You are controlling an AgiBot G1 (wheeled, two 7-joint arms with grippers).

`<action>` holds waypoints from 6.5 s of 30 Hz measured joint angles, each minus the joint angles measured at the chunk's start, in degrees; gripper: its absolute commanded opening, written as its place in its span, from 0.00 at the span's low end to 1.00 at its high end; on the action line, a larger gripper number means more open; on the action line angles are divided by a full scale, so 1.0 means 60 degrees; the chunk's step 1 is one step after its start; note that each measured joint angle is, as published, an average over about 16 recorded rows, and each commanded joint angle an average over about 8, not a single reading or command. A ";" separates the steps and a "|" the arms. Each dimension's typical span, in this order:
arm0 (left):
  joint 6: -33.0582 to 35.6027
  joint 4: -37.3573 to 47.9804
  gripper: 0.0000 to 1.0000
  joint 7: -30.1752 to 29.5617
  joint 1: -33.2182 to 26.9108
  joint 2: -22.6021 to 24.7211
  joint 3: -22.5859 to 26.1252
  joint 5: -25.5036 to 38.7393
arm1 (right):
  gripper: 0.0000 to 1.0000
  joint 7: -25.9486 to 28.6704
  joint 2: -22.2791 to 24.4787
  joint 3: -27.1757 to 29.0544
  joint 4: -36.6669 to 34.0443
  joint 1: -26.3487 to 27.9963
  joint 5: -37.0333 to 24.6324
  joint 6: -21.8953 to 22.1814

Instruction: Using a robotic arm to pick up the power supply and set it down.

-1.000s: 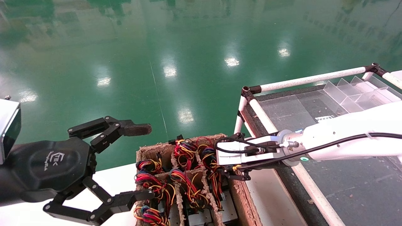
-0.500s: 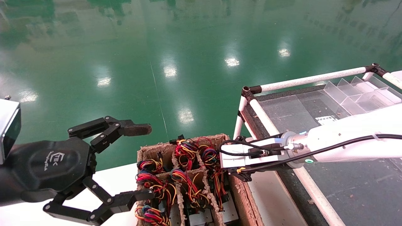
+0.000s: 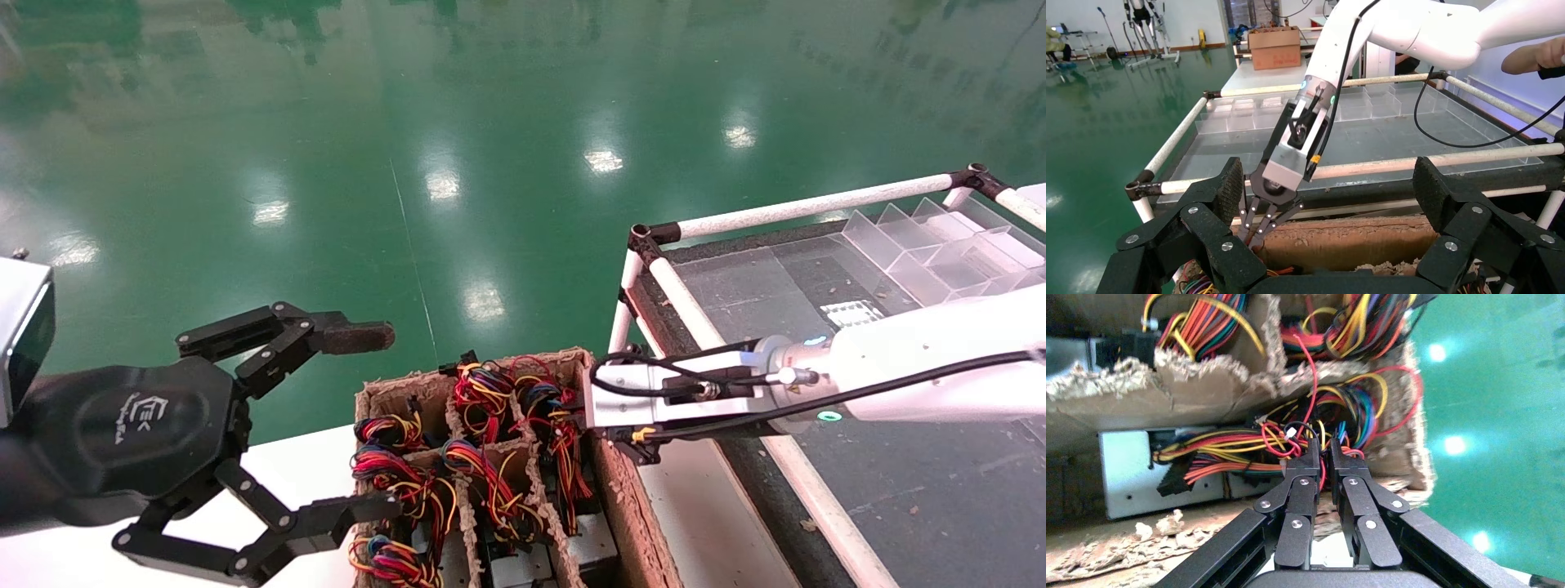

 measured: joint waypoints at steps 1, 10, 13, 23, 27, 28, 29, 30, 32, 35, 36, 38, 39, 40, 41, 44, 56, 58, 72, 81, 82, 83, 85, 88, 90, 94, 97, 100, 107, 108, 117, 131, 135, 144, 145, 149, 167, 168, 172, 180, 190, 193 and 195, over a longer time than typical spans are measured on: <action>0.0000 0.0000 1.00 0.0000 0.0000 0.0000 0.0000 0.0000 | 0.00 -0.0008 0.0042 0.0048 0.0058 -0.0006 0.0072 0.0010; 0.0000 0.0000 1.00 0.0000 0.0000 0.0000 0.0001 0.0000 | 0.00 -0.0113 0.0483 0.0566 0.0684 -0.0093 0.0801 0.0178; 0.0000 0.0000 1.00 0.0000 0.0000 0.0000 0.0001 -0.0001 | 0.00 -0.0218 0.0635 0.0769 0.0870 -0.0139 0.1073 0.0272; -0.0001 0.0000 1.00 0.0001 0.0000 -0.0001 0.0001 -0.0001 | 0.00 -0.1022 0.1094 0.1658 0.1202 -0.0494 0.2241 0.0844; -0.0001 0.0000 1.00 0.0001 0.0000 -0.0001 0.0002 -0.0001 | 0.00 -0.1474 0.1250 0.2088 0.1224 -0.0743 0.2822 0.1122; -0.0001 0.0000 1.00 0.0001 0.0000 -0.0001 0.0002 -0.0001 | 0.00 -0.1585 0.1285 0.2194 0.1225 -0.0810 0.2968 0.1187; -0.0001 0.0000 1.00 0.0001 0.0000 -0.0001 0.0002 -0.0001 | 0.00 -0.1696 0.1320 0.2305 0.1227 -0.0877 0.3118 0.1252; -0.0001 0.0000 1.00 0.0001 0.0000 -0.0001 0.0002 -0.0001 | 0.00 -0.1803 0.1352 0.2413 0.1226 -0.0944 0.3267 0.1312; -0.0001 0.0000 1.00 0.0001 0.0000 -0.0001 0.0002 -0.0001 | 0.00 -0.2014 0.1412 0.2632 0.1223 -0.1075 0.3568 0.1425; -0.0001 0.0000 1.00 0.0001 -0.0001 -0.0001 0.0002 -0.0001 | 0.00 -0.2313 0.1493 0.2945 0.1211 -0.1262 0.3991 0.1564; -0.0001 0.0000 1.00 0.0001 -0.0001 -0.0001 0.0002 -0.0001 | 0.00 -0.2405 0.1517 0.3043 0.1205 -0.1318 0.4123 0.1601; -0.0001 0.0000 1.00 0.0001 -0.0001 -0.0001 0.0002 -0.0002 | 0.00 -0.2581 0.1561 0.3237 0.1191 -0.1421 0.4371 0.1677; -0.0001 0.0000 1.00 0.0001 -0.0001 -0.0001 0.0002 -0.0002 | 0.00 -0.2664 0.1580 0.3330 0.1183 -0.1467 0.4486 0.1715; -0.0001 0.0000 1.00 0.0001 -0.0001 -0.0001 0.0002 -0.0002 | 0.00 -0.2743 0.1597 0.3422 0.1173 -0.1510 0.4597 0.1752; -0.0001 0.0000 1.00 0.0001 -0.0001 -0.0001 0.0002 -0.0002 | 0.00 -0.2820 0.1614 0.3512 0.1163 -0.1551 0.4705 0.1790; -0.0001 0.0000 1.00 0.0001 -0.0001 -0.0001 0.0003 -0.0002 | 0.00 -0.3026 0.1656 0.3773 0.1118 -0.1648 0.4994 0.1914; -0.0001 0.0000 1.00 0.0002 -0.0001 -0.0001 0.0003 -0.0002 | 0.00 -0.3642 0.1644 0.4496 0.0515 -0.1616 0.5606 0.2390; -0.0001 0.0000 1.00 0.0002 -0.0001 -0.0001 0.0003 -0.0002 | 0.00 -0.3762 0.1610 0.4563 0.0307 -0.1539 0.5625 0.2456; -0.0002 0.0000 1.00 0.0002 -0.0001 -0.0002 0.0004 -0.0003 | 0.00 -0.4994 0.1296 0.4742 -0.2203 -0.0644 0.5362 0.2721; -0.0002 0.0000 1.00 0.0002 -0.0001 -0.0002 0.0005 -0.0003 | 0.00 -0.6331 0.1092 0.4805 -0.4253 0.0020 0.5097 0.2836; -0.0002 0.0000 1.00 0.0002 -0.0001 -0.0002 0.0005 -0.0003 | 0.00 -0.6500 0.1058 0.4808 -0.4491 0.0100 0.5064 0.2851; -0.0002 0.0000 1.00 0.0002 -0.0001 -0.0002 0.0005 -0.0003 | 0.00 -0.6674 0.1019 0.4809 -0.4737 0.0185 0.5031 0.2867; -0.0002 0.0000 1.00 0.0002 -0.0001 -0.0002 0.0005 -0.0003 | 0.00 -0.7016 0.0931 0.4806 -0.5224 0.0357 0.4967 0.2895; -0.0002 0.0000 1.00 0.0003 -0.0001 -0.0002 0.0005 -0.0003 | 0.00 -0.7524 0.0774 0.4794 -0.5965 0.0633 0.4876 0.2933; -0.0002 0.0000 1.00 0.0003 -0.0001 -0.0002 0.0005 -0.0004 | 0.00 -0.7845 0.0655 0.4780 -0.6454 0.0822 0.4821 0.2945; -0.0002 0.0000 1.00 0.0003 -0.0001 -0.0002 0.0005 -0.0004 | 0.00 -0.8423 0.0411 0.4740 -0.7369 0.1188 0.4734 0.2918; -0.0002 0.0000 1.00 0.0003 -0.0001 -0.0002 0.0006 -0.0004 | 0.00 -0.8828 0.0226 0.4711 -0.7975 0.1426 0.4686 0.2880; -0.0002 0.0000 1.00 0.0003 -0.0002 -0.0002 0.0006 -0.0004 | 0.00 -0.9215 0.0044 0.4697 -0.8498 0.1616 0.4663 0.2846; -0.0002 0.0000 1.00 0.0003 -0.0002 -0.0002 0.0006 -0.0004 | 0.00 -0.9967 -0.0327 0.4694 -0.9456 0.1934 0.4663 0.2778; -0.0002 0.0000 1.00 0.0003 -0.0002 -0.0002 0.0006 -0.0004 | 0.00 -1.0066 -0.0372 0.4693 -0.9562 0.1967 0.4660 0.2776; -0.0003 0.0000 1.00 0.0003 -0.0002 -0.0003 0.0007 -0.0005 | 0.99 -1.0714 -0.0613 0.4695 -1.0338 0.2194 0.4661 0.2667; -0.0003 0.0000 1.00 0.0004 -0.0002 -0.0003 0.0008 -0.0005 | 1.00 -1.1098 -0.0570 0.4645 -1.0977 0.2463 0.4590 0.2334; -0.0003 0.0000 1.00 0.0004 -0.0002 -0.0003 0.0008 -0.0005 | 1.00 -1.0968 -0.0509 0.4645 -1.1148 0.2549 0.4593 0.2121; -0.0004 0.0001 1.00 0.0004 -0.0001 -0.0003 0.0008 -0.0006 | 1.00 -0.9467 -0.0350 0.4635 -1.1848 0.2908 0.4608 0.1187; -0.0004 0.0001 1.00 0.0004 -0.0001 -0.0003 0.0008 -0.0006 | 1.00 -0.9246 -0.0324 0.4630 -1.1896 0.2933 0.4622 0.1067; -0.0004 0.0002 1.00 0.0004 -0.0001 -0.0003 0.0008 -0.0007 | 1.00 -0.8329 -0.0192 0.4595 -1.1920 0.2952 0.4713 0.0625; -0.0005 0.0005 1.00 0.0005 0.0000 -0.0004 0.0009 -0.0009 | 1.00 -0.5413 0.0875 0.4358 -0.8734 0.1306 0.5930 -0.0390; -0.0005 0.0005 1.00 0.0005 0.0000 -0.0004 0.0009 -0.0009 | 1.00 -0.5262 0.0942 0.4346 -0.8514 0.1191 0.6011 -0.0435; -0.0005 0.0005 1.00 0.0005 0.0000 -0.0004 0.0009 -0.0009 | 1.00 -0.4659 0.1210 0.4297 -0.7627 0.0728 0.6337 -0.0618; -0.0005 0.0005 0.98 0.0006 0.0000 -0.0004 0.0010 -0.0009 | 1.00 -0.3456 0.1743 0.4201 -0.5862 -0.0193 0.6986 -0.0982; -0.0005 0.0005 1.00 0.0006 -0.0001 -0.0004 0.0010 -0.0010 | 1.00 -0.1950 0.2410 0.4081 -0.3652 -0.1346 0.7798 -0.1437; -0.0005 0.0005 1.00 0.0006 -0.0001 -0.0004 0.0010 -0.0010 | 1.00 -0.1499 0.2610 0.4045 -0.2989 -0.1691 0.8042 -0.1574; -0.0005 0.0005 1.00 0.0006 -0.0001 -0.0004 0.0011 -0.0010 | 1.00 -0.1200 0.2743 0.4021 -0.2550 -0.1920 0.8204 -0.1664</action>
